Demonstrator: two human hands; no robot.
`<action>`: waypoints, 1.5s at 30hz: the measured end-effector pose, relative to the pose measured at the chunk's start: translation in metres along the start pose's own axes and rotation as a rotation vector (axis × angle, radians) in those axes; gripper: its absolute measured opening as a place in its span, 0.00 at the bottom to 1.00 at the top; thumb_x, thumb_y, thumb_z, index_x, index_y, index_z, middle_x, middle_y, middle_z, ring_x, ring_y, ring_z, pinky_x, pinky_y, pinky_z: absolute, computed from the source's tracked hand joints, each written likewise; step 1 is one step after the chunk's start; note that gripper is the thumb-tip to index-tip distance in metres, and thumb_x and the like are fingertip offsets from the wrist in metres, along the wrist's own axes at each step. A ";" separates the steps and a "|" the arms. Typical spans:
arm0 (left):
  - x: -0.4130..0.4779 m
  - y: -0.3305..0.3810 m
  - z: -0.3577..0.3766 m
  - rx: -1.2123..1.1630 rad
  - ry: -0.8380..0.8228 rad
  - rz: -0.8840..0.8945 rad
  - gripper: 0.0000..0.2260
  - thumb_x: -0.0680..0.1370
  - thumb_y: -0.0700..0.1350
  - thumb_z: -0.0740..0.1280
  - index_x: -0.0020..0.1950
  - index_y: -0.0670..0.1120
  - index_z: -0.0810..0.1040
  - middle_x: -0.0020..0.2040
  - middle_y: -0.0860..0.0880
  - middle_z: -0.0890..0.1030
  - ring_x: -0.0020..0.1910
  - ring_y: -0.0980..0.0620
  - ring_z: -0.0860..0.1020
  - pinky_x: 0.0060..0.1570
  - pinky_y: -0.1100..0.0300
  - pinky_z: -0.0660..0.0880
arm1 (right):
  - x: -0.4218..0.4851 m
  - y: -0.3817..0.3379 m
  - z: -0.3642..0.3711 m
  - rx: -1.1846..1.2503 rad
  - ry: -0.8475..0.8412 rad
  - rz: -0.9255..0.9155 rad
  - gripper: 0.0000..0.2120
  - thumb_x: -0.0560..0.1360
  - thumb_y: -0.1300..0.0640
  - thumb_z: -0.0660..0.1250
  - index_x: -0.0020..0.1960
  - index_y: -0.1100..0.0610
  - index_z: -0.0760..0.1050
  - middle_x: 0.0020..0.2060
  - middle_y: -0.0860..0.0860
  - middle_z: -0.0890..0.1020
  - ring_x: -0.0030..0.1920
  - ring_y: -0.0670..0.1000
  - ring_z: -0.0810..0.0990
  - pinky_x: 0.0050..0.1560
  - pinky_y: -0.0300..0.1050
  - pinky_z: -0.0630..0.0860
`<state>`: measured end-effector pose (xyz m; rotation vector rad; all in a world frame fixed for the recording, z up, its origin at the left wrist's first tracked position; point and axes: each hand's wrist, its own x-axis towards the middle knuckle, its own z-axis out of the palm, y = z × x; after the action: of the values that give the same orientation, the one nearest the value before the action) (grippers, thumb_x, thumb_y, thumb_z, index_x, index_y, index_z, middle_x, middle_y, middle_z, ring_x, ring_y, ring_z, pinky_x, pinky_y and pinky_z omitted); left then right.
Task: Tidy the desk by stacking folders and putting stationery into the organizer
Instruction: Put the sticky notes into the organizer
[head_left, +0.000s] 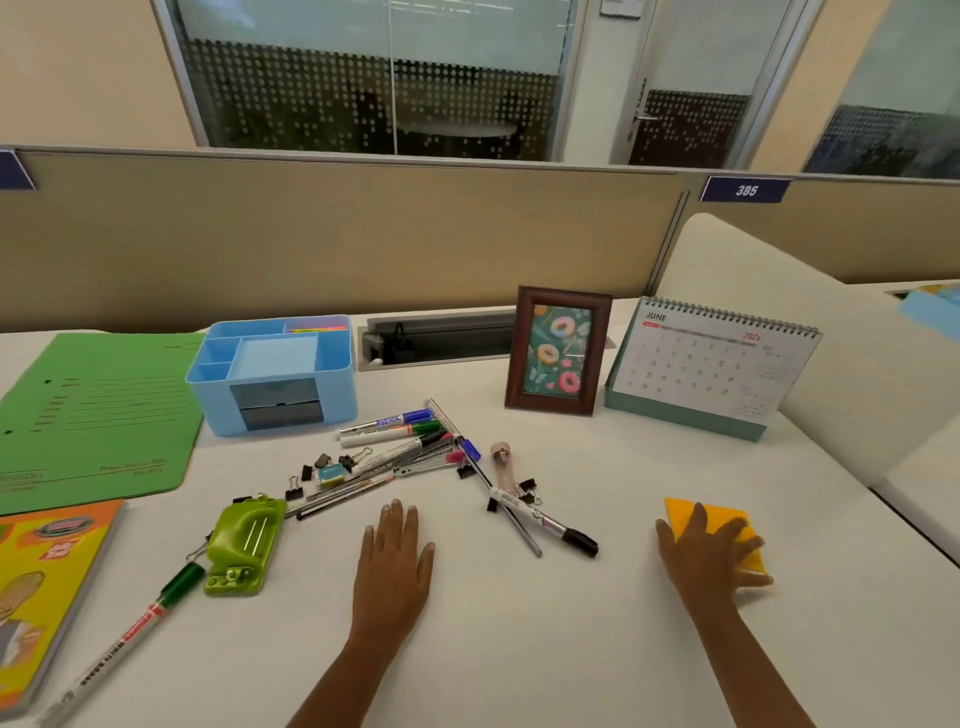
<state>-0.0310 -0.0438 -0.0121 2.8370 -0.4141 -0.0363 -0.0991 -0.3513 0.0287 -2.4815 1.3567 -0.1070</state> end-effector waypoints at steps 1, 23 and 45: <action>0.000 0.000 0.000 0.002 0.021 -0.009 0.33 0.81 0.54 0.38 0.59 0.37 0.77 0.58 0.37 0.79 0.55 0.39 0.78 0.69 0.62 0.42 | 0.001 0.003 -0.001 -0.003 -0.021 0.031 0.28 0.76 0.45 0.59 0.72 0.57 0.58 0.72 0.68 0.50 0.71 0.68 0.46 0.65 0.72 0.49; -0.004 -0.014 -0.043 -0.013 -0.004 0.027 0.33 0.81 0.55 0.37 0.55 0.42 0.80 0.56 0.41 0.81 0.54 0.44 0.80 0.48 0.52 0.76 | -0.007 -0.037 -0.032 -0.010 0.252 -0.530 0.12 0.60 0.80 0.63 0.27 0.65 0.67 0.13 0.57 0.68 0.12 0.54 0.70 0.14 0.41 0.68; 0.029 -0.167 -0.116 -0.222 0.324 -0.318 0.16 0.80 0.42 0.57 0.66 0.37 0.71 0.69 0.38 0.68 0.71 0.41 0.62 0.68 0.47 0.59 | -0.106 -0.262 -0.025 0.453 0.263 -1.232 0.19 0.73 0.51 0.56 0.50 0.62 0.79 0.42 0.59 0.84 0.40 0.58 0.82 0.38 0.46 0.79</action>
<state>0.0504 0.1324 0.0551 2.5945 0.1052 0.2920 0.0495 -0.1375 0.1411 -2.5179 -0.3095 -0.8915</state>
